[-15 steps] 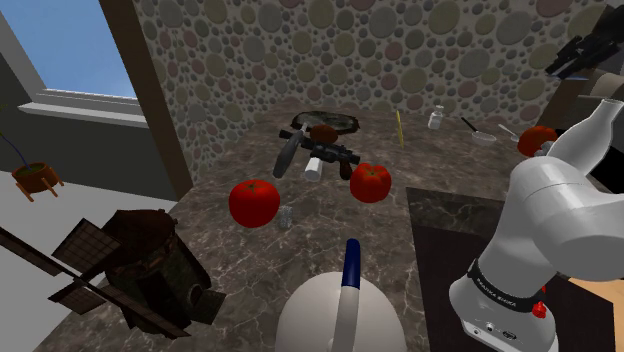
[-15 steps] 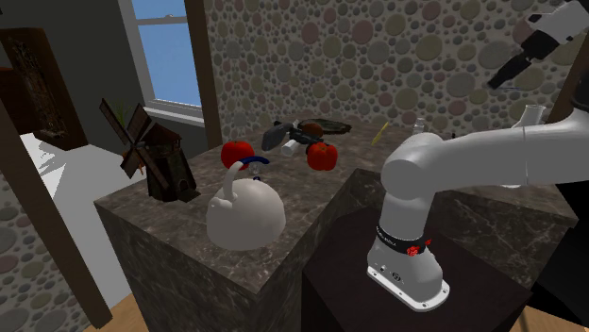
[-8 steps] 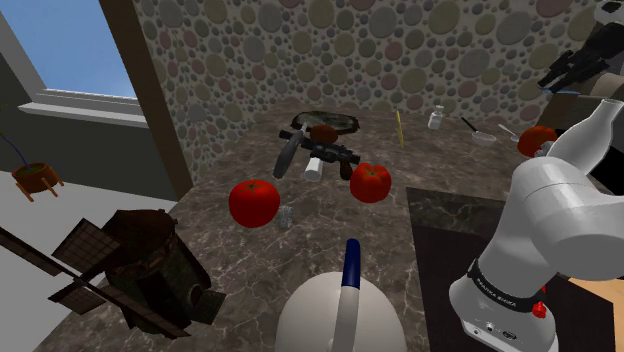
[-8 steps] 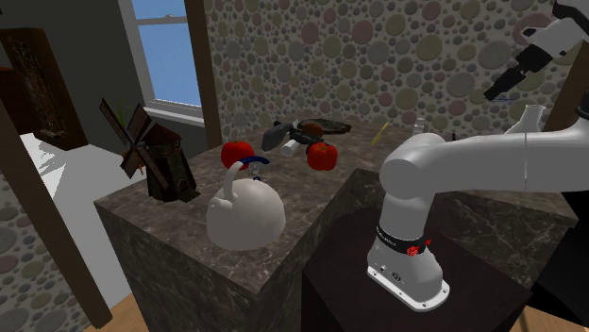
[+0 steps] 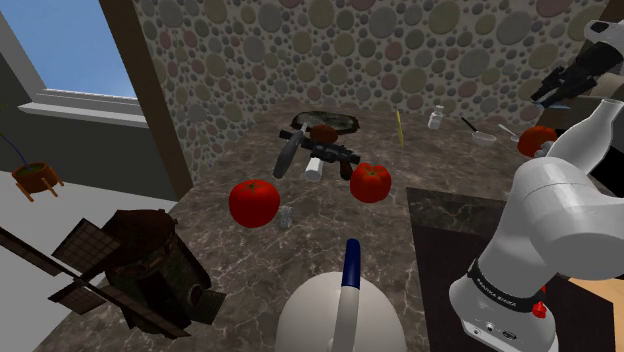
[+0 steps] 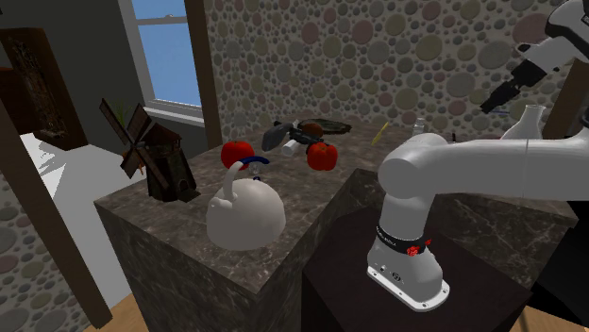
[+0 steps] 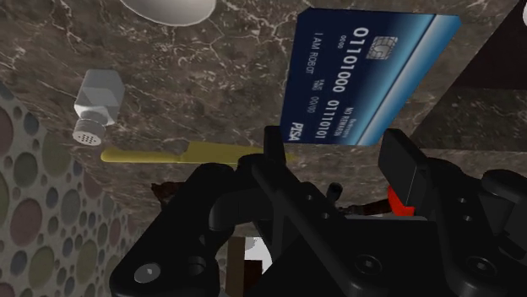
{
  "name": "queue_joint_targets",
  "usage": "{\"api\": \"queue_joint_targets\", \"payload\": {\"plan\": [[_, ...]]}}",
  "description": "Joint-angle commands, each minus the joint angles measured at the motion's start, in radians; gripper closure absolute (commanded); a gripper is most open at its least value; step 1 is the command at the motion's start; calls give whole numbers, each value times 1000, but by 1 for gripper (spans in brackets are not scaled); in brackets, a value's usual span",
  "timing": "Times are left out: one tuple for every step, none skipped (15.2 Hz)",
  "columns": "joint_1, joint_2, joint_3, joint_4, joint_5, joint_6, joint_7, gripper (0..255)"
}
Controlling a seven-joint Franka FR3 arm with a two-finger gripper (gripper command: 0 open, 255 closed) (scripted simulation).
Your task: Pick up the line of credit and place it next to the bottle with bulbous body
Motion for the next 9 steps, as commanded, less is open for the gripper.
{"api": "queue_joint_targets", "payload": {"plan": [[-9, -13, -12, -25, -13, 16, -3, 255], [-13, -20, -18, -35, -19, 23, -4, 255], [-17, -26, -24, -46, -25, 30, -6, 255], [-21, -32, -31, -56, -32, 37, -8, 255], [-24, -38, -37, -66, -38, 44, -10, 255], [-28, -44, -44, -76, -45, 51, -12, 255], [-32, -50, -51, -86, -52, 58, -14, 255], [-35, -56, -58, -96, -58, 65, -16, 255], [-39, -61, -65, -105, -65, 71, -18, 255]]}}
